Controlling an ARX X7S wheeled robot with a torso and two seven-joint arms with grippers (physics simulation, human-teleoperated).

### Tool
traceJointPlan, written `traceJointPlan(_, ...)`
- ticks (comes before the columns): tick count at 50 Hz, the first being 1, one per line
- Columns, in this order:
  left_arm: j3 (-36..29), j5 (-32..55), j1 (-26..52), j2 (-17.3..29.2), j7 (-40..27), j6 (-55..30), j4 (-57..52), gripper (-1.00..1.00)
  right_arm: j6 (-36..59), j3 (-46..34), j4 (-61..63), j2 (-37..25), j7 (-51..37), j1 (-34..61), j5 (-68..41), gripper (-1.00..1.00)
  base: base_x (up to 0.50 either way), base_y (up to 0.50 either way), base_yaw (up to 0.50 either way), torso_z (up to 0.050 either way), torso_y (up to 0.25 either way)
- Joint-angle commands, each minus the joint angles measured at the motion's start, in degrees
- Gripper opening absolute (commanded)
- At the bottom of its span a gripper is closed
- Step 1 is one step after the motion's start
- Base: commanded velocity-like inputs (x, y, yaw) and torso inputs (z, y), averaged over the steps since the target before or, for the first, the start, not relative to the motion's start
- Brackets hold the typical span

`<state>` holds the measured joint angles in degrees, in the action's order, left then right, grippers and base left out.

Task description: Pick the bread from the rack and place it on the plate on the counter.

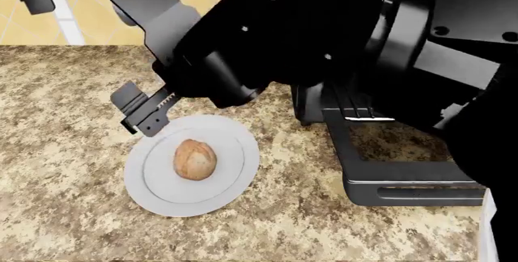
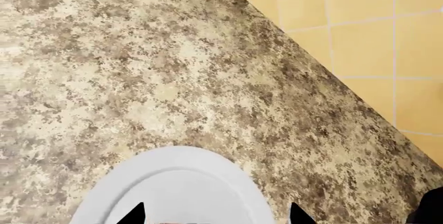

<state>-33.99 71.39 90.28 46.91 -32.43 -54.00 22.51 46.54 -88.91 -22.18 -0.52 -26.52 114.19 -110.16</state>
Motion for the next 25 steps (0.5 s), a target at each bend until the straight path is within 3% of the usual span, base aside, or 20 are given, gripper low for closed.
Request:
traceJointPlan(1,-0.2,-0.1,0.5,-0.4,0.2,-0.3,0.2,1.0,0.9,2.7,-1.5,-1.6,0.2,13.9,-5.7,1.0,0.0,0.0,0.0,0.0,0.0)
traceJointPlan(15,-0.4,-0.2,0.8,-0.9,0.3,-0.4,0.4,1.0,1.3,3.7,-1.4,-3.2,-0.5,15.3,-5.3,1.0,0.0,0.0,0.0,0.0,0.0)
traceJointPlan(25,0.0,0.5,0.8,-0.7,-0.5,-0.9,-0.7,1.0,1.3,6.7,1.5,-7.5,-2.6,17.2,-6.8,1.0,0.0,0.0,0.0,0.0,0.0)
